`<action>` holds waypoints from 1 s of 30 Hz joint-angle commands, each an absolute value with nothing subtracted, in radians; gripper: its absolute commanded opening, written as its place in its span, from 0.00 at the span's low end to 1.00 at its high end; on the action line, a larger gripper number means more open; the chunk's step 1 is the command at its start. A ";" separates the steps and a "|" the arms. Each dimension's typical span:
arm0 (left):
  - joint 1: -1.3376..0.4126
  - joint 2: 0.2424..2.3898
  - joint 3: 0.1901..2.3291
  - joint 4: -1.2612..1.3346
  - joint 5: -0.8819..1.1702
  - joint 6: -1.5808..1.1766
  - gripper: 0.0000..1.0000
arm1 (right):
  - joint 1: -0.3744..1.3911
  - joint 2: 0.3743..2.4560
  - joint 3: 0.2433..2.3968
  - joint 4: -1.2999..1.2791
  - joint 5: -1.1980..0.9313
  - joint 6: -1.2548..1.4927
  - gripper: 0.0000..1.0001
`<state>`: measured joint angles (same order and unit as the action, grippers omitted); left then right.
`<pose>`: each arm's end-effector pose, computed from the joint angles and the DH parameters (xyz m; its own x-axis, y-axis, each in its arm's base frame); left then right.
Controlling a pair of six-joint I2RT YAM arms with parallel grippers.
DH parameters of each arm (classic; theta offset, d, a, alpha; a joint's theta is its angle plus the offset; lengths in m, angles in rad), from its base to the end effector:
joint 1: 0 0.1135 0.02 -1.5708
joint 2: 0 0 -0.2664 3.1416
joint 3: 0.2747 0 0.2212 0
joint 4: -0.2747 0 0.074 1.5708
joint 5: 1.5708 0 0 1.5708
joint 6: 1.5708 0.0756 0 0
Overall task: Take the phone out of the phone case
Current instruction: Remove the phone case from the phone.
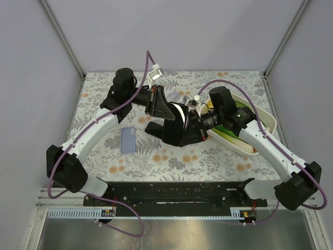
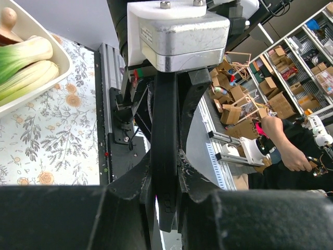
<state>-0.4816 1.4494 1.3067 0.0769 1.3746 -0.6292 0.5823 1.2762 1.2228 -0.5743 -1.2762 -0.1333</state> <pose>0.2276 -0.2026 0.4012 -0.6107 0.1897 -0.7688 0.7400 -0.2089 -0.6394 0.1574 0.1903 0.3606 -0.3790 -0.2957 -0.8769 -0.8646 -0.2247 0.4494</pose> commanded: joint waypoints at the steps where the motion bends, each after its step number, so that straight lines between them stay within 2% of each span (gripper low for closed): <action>1: -0.512 1.535 1.307 0.173 1.109 -0.548 0.00 | 0.680 1.204 1.284 -0.402 -1.540 -0.143 0.00; 19: -0.552 1.574 1.226 0.359 1.131 -0.811 0.00 | 0.710 1.221 1.370 -0.478 -1.509 -0.204 0.00; 22: -0.561 1.572 1.203 0.397 1.126 -0.860 0.00 | 0.719 1.236 1.413 -0.584 -1.488 -0.293 0.00; 26: -0.571 1.568 1.190 0.409 1.124 -0.877 0.00 | 0.744 1.270 1.520 -0.892 -1.418 -0.555 0.00; 30: -0.577 1.565 1.186 0.413 1.123 -0.877 0.00 | 0.752 1.308 1.581 -1.002 -1.399 -0.658 0.00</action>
